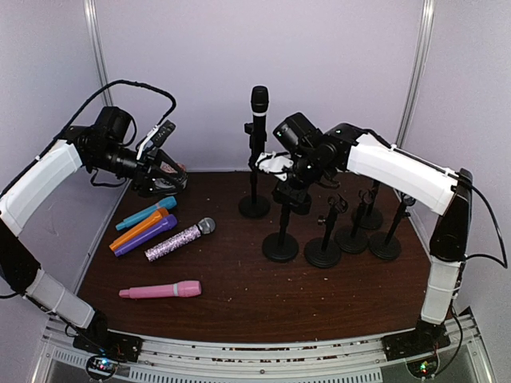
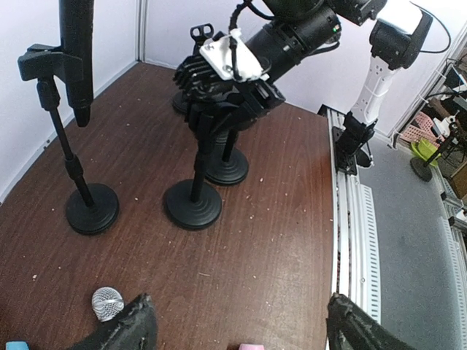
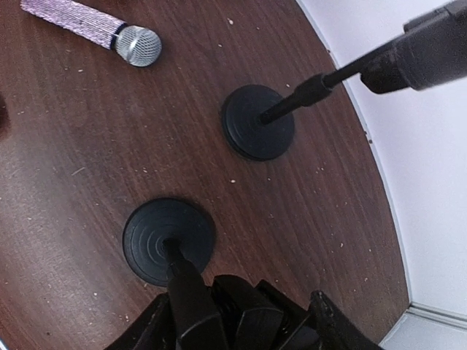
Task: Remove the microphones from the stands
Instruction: Pick up the microphone stand from the center of the board, then place the microphone stand at the corner of the board.
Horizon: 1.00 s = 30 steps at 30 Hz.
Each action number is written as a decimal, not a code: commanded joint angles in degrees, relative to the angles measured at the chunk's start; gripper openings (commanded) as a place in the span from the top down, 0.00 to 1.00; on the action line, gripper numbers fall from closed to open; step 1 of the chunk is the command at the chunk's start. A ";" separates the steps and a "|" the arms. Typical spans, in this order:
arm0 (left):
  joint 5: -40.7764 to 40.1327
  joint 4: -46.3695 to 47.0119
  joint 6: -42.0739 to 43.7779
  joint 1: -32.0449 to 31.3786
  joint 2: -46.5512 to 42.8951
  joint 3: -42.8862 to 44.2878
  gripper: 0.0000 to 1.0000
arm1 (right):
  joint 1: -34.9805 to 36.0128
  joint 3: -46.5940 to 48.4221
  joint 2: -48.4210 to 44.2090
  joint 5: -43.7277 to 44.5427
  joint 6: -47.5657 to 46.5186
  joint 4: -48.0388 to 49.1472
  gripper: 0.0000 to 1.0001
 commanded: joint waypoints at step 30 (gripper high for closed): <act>-8.47 3.96 -5.24 0.30 1.29 1.92 0.02 | -14.64 12.99 0.61 13.35 18.61 12.89 0.00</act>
